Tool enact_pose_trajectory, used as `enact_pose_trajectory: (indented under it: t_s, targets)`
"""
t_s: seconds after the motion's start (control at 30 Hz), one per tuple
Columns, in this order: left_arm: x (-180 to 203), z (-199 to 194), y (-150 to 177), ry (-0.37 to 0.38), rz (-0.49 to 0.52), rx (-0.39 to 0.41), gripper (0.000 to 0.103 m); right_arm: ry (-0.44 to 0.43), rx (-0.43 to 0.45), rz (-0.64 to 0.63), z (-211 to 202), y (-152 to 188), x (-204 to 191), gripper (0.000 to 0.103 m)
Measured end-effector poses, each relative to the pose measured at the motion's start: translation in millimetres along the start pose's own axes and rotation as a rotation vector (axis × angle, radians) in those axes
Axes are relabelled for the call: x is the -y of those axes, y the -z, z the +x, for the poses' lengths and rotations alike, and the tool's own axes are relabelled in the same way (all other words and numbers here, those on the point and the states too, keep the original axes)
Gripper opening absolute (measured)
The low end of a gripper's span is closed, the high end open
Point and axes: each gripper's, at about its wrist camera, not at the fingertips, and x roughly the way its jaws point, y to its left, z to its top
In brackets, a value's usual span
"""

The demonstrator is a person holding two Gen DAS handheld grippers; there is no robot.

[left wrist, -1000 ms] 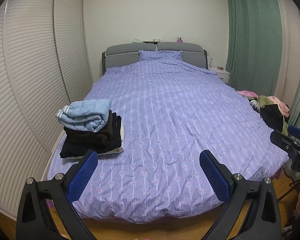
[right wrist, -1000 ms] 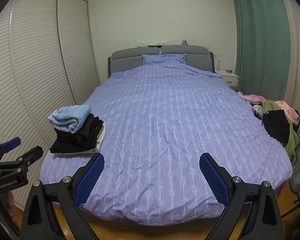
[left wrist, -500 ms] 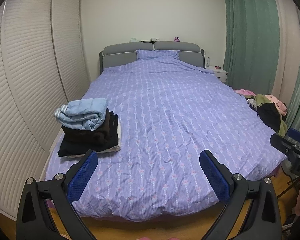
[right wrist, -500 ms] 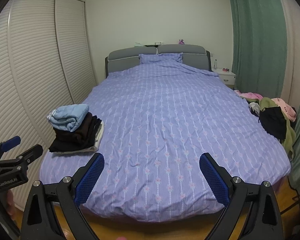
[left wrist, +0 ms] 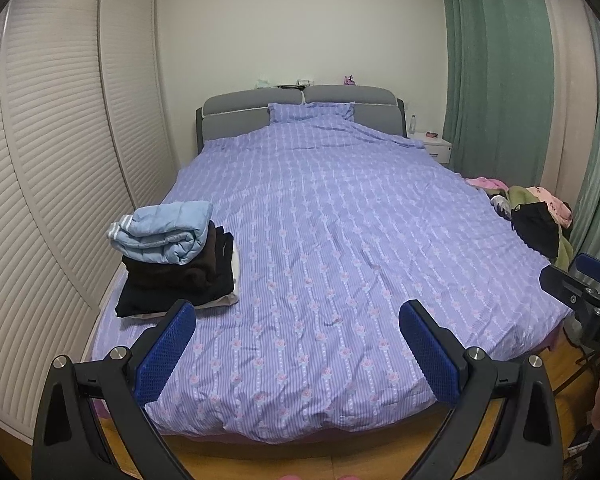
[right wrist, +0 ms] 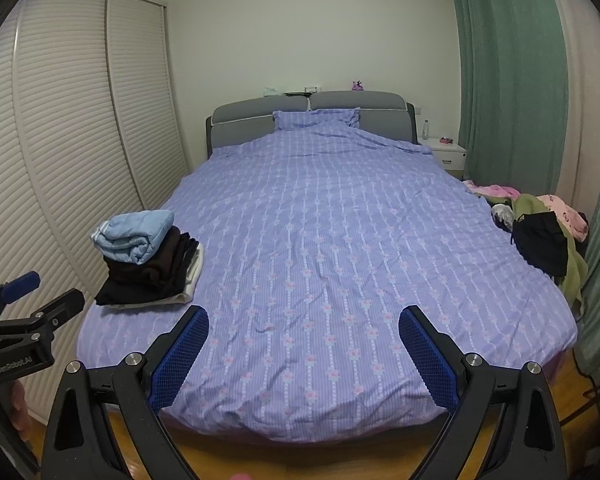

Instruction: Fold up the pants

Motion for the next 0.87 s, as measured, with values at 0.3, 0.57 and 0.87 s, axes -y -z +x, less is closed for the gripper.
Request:
enact_pose_trajectory:
  t_s: [0.3, 0.57, 0.87]
  targets:
    - [2.4, -4.1, -0.4, 0.012, -0.003, 0.014, 0.103, 0.008, 0.006, -0.001, -4.3, -0.3, 2.7, 0.097]
    - [3.3, -3.5, 0.5, 0.019, -0.011, 0.009, 0.103, 0.007, 0.005, -0.002, -4.8, -1.0, 4.3, 0.097]
    - [6.1, -0.1, -0.6, 0.021, -0.017, 0.000, 0.103, 0.013, 0.002, 0.002, -3.5, -0.3, 6.4, 0.097]
